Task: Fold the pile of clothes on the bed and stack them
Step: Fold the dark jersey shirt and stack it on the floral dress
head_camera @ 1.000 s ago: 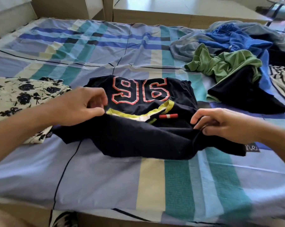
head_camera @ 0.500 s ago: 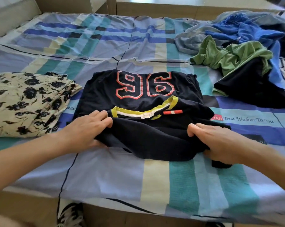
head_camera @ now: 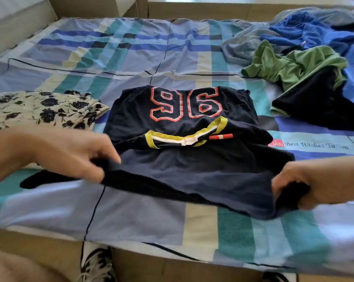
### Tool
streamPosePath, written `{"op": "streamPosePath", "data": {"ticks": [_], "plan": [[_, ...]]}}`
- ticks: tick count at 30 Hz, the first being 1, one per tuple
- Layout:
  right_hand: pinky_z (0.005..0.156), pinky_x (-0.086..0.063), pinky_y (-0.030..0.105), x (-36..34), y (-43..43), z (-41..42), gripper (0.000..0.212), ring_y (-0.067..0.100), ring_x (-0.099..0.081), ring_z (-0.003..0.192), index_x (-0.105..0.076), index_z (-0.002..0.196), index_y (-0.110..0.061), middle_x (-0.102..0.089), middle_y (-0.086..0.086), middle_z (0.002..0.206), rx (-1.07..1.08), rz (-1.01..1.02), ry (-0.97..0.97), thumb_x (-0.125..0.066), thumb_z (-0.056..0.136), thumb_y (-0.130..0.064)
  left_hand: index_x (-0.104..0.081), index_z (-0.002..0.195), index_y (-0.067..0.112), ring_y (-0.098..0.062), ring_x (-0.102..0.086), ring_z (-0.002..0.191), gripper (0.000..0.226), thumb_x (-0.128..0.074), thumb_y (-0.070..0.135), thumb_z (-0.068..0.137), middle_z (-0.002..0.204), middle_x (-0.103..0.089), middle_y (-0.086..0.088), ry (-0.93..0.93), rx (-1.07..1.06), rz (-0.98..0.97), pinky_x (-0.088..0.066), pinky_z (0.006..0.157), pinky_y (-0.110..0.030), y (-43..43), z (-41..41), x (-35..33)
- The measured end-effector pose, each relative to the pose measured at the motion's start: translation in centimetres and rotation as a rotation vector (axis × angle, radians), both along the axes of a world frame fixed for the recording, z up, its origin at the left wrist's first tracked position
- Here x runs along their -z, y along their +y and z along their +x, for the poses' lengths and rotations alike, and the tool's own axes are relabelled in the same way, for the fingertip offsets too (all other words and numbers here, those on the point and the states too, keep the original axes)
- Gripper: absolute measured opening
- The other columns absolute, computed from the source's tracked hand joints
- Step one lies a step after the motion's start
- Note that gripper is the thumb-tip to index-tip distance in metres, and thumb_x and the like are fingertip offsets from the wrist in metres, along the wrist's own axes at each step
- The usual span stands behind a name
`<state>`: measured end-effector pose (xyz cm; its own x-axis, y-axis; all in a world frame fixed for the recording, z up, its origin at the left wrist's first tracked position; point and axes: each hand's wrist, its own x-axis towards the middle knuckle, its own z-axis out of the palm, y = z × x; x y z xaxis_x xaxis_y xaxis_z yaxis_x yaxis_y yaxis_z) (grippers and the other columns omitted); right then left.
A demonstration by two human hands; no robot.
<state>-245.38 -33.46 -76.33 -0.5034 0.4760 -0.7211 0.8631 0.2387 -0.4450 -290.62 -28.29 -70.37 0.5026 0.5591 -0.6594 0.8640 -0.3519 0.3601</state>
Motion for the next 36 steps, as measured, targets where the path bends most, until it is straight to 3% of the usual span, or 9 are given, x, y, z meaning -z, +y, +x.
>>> {"op": "streamPosePath", "data": {"ticks": [3,6,9,11,13,16,22,28,36], "plan": [[0.078,-0.052,0.019,-0.3,-0.4,-1.4,0.047,0.006,-0.068,0.096,-0.067,0.117,-0.042,-0.072,-0.014,0.106,-0.030,-0.154,-0.081,-0.079,0.074,-0.031,-0.069,0.113,0.041,-0.004,-0.065,0.082,0.031,-0.073,0.048,0.082,0.090,-0.070,0.015,0.184,0.164,-0.221,-0.054,0.083,-0.032,-0.4,1.2,1.4],[0.069,-0.046,0.013,-0.4,0.4,-2.3,0.031,0.005,-0.068,0.085,-0.066,0.107,-0.037,-0.073,-0.014,0.093,0.176,0.121,0.103,-0.080,0.081,-0.027,-0.067,0.106,0.035,-0.001,-0.062,0.081,0.024,-0.071,0.047,0.086,0.090,-0.067,0.013,0.051,0.073,0.029,-0.050,0.074,-0.020,0.6,1.9,4.2],[0.071,-0.044,0.017,0.4,2.0,-3.0,0.034,0.007,-0.062,0.082,-0.062,0.096,-0.035,-0.063,-0.011,0.088,0.341,0.718,0.243,-0.084,0.075,-0.020,-0.058,0.111,0.031,-0.007,-0.051,0.096,0.035,-0.072,0.043,0.082,0.105,-0.052,0.013,-0.123,0.037,0.589,-0.046,0.085,-0.029,2.2,2.6,7.7],[0.090,-0.045,0.028,1.2,3.3,-3.7,0.054,0.010,-0.055,0.103,-0.059,0.118,-0.031,-0.055,-0.008,0.111,0.388,0.906,0.228,-0.085,0.072,-0.021,-0.046,0.133,0.027,-0.017,-0.046,0.111,0.066,-0.073,0.044,0.076,0.123,-0.044,0.006,-0.067,0.043,0.788,-0.047,0.094,-0.039,3.2,3.3,9.7],[0.107,-0.039,0.040,2.0,4.7,-4.2,0.086,0.021,-0.044,0.127,-0.043,0.143,-0.028,-0.043,-0.002,0.137,0.383,0.981,0.124,-0.085,0.069,-0.024,-0.031,0.149,0.022,-0.023,-0.045,0.119,0.089,-0.074,0.044,0.075,0.133,-0.041,0.001,0.037,0.045,0.834,-0.048,0.096,-0.043,4.1,4.0,11.0],[0.110,-0.034,0.043,2.8,6.1,-5.1,0.112,0.029,-0.041,0.136,-0.019,0.157,-0.025,-0.041,0.005,0.148,0.408,0.934,0.072,-0.086,0.068,-0.027,-0.036,0.146,0.021,-0.021,-0.051,0.121,0.075,-0.070,0.036,0.080,0.128,-0.053,0.003,0.012,-0.015,0.772,-0.049,0.096,-0.041,5.0,4.5,11.6],[0.094,-0.045,0.043,5.0,7.1,-6.1,0.058,0.026,-0.059,0.111,-0.056,0.124,-0.023,-0.064,0.000,0.112,0.325,1.056,0.002,-0.079,0.075,-0.044,-0.059,0.106,0.020,-0.025,-0.062,0.095,0.025,-0.061,0.021,0.082,0.098,-0.063,0.004,-0.083,-0.071,0.890,-0.047,0.076,-0.037,5.6,5.2,11.4],[0.076,-0.051,0.041,5.7,8.5,-7.0,0.030,0.023,-0.056,0.101,-0.060,0.103,-0.023,-0.054,-0.004,0.102,0.364,1.195,0.137,-0.075,0.083,-0.040,-0.052,0.110,0.029,-0.013,-0.052,0.098,0.042,-0.067,0.052,0.079,0.104,-0.050,0.012,-0.075,-0.004,0.869,-0.049,0.071,-0.033,6.8,4.0,12.9],[0.069,-0.051,0.045,3.5,9.1,-6.0,0.031,0.024,-0.060,0.078,-0.046,0.089,-0.026,-0.059,-0.011,0.082,0.355,1.080,0.354,-0.076,0.083,-0.027,-0.046,0.085,0.036,-0.025,-0.063,0.087,0.038,-0.057,0.001,0.075,0.088,-0.063,0.009,-0.148,-0.074,0.761,-0.049,0.072,-0.043,8.3,3.3,9.9]]}}
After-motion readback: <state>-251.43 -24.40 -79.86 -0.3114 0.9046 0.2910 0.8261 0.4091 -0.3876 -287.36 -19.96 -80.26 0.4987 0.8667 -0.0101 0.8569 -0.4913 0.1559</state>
